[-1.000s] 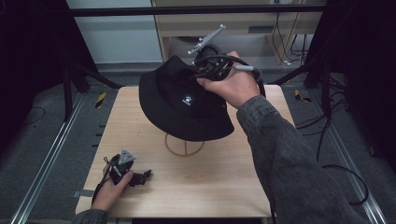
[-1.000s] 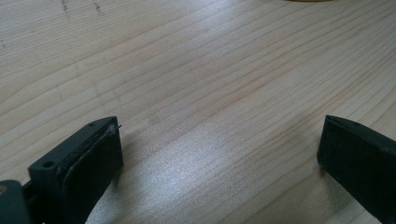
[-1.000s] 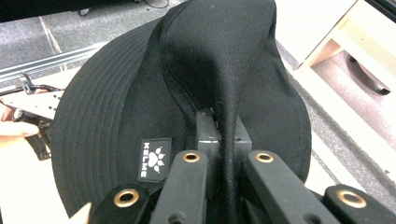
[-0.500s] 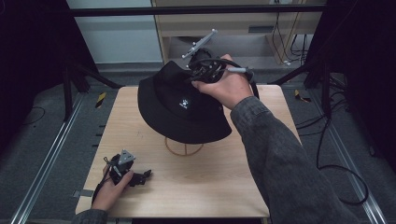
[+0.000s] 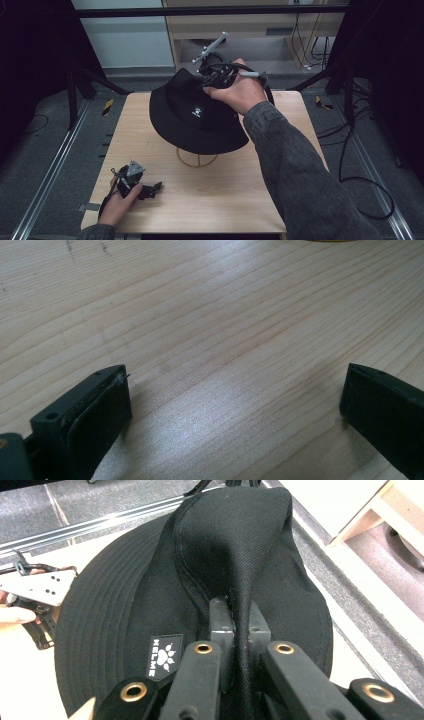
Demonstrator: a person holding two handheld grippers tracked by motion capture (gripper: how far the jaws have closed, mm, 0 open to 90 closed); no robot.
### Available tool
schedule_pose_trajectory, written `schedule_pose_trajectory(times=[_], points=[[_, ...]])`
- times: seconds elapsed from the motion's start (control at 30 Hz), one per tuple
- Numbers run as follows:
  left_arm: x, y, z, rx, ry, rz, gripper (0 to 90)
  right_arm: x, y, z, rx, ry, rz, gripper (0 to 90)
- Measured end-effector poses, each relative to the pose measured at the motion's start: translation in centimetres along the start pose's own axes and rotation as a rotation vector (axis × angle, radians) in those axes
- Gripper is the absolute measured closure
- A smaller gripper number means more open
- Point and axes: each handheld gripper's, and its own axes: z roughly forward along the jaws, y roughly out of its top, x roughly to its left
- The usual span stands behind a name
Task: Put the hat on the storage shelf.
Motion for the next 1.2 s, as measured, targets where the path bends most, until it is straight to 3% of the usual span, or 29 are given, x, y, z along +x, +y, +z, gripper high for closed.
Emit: schedule_pose_trajectory(times=[1.2], points=[[0.0, 0.0, 0.0, -0.001, 0.001, 0.000, 0.0, 0.7, 0.4, 3.0, 0.052, 0.011, -0.003, 83.9]])
